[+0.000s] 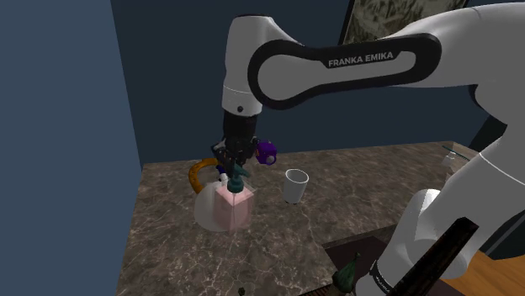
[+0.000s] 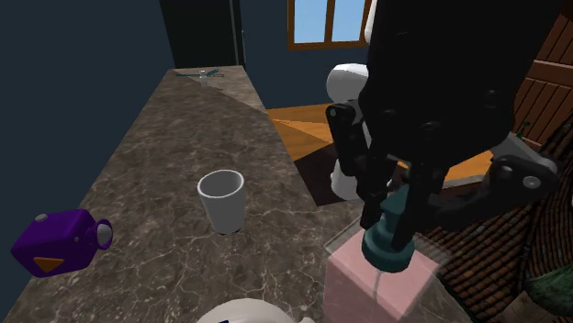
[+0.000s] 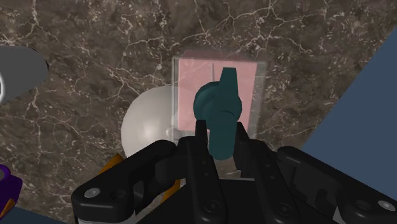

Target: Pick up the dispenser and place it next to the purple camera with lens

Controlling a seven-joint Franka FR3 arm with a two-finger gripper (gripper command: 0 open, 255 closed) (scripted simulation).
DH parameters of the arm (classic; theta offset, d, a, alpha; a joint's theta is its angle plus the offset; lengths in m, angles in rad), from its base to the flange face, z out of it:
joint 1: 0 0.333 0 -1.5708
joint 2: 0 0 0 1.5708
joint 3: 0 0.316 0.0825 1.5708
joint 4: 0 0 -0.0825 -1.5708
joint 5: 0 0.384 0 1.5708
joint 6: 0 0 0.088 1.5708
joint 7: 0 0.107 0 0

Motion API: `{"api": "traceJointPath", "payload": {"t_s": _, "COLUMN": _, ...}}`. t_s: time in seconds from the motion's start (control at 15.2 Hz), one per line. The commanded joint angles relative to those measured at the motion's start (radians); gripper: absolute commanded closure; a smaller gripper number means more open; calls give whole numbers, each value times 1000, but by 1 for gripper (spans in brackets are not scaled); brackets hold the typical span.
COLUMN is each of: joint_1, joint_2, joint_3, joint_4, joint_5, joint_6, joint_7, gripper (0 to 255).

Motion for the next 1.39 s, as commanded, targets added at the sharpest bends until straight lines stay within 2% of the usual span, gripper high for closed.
{"api": "traceJointPath", "payload": {"t_s": 0.0, "joint_1": -1, "joint_2": -2, "joint_3": -2, "joint_4": 27, "joint_5": 0, "joint_6": -29, "joint_7": 0, "gripper": 255}}
{"api": "traceJointPath", "payload": {"t_s": 1.32, "joint_1": -9, "joint_2": 32, "joint_3": -9, "joint_4": 330, "joint_5": -18, "joint_6": -300, "joint_7": 15, "gripper": 255}}
